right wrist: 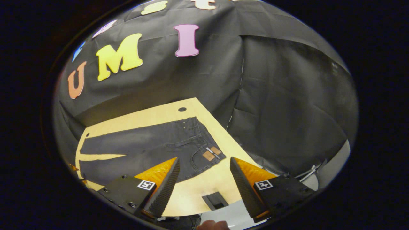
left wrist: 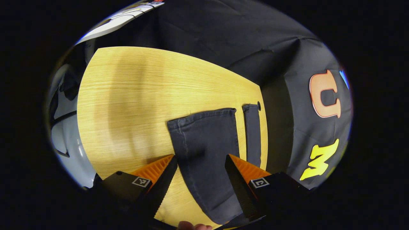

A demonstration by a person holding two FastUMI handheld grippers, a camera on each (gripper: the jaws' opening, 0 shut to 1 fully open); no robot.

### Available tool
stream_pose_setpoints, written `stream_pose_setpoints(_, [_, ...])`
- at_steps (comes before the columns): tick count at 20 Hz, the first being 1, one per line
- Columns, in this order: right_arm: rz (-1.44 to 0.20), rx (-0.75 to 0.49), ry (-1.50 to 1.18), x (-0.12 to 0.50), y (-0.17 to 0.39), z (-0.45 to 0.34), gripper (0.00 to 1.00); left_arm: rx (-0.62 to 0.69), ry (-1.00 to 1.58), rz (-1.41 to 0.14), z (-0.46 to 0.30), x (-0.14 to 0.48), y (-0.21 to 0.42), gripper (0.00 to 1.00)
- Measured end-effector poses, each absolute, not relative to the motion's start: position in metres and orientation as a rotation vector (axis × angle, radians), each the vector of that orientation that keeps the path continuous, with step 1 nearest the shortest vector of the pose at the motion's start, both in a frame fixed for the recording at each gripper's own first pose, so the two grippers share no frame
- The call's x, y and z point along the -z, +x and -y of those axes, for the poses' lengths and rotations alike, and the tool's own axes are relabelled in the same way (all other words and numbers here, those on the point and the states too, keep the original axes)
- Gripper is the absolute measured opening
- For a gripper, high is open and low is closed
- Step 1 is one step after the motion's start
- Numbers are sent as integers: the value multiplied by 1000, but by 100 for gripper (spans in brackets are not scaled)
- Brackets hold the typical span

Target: Grasp the waist and the cuffs of the jeans and fold them to make the two legs overlap; first hold the waist and fold one-third of the jeans toward the cuffs, then hold the cuffs and fold the remaining one-third in the same direction to finish folding.

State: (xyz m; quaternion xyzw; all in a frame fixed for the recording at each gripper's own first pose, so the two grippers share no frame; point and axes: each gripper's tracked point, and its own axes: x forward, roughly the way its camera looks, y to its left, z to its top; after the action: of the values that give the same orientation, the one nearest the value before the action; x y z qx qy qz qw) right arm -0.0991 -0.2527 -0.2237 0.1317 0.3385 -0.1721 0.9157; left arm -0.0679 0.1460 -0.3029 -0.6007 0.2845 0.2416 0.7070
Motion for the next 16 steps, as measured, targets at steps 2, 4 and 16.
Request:
stream_pose_setpoints(2, [-747,311,441,243,-99,237,97,-527,-1357,-608,-147,303,-58,100])
stream_pose_setpoints(4, [-800,245,729,267,-90,214,96,-510,-1394,-569,-147,301,-47,98])
stream_pose_setpoints(16, [-803,500,1274,390,-9,246,98,-513,-1415,-544,-140,298,-5,94])
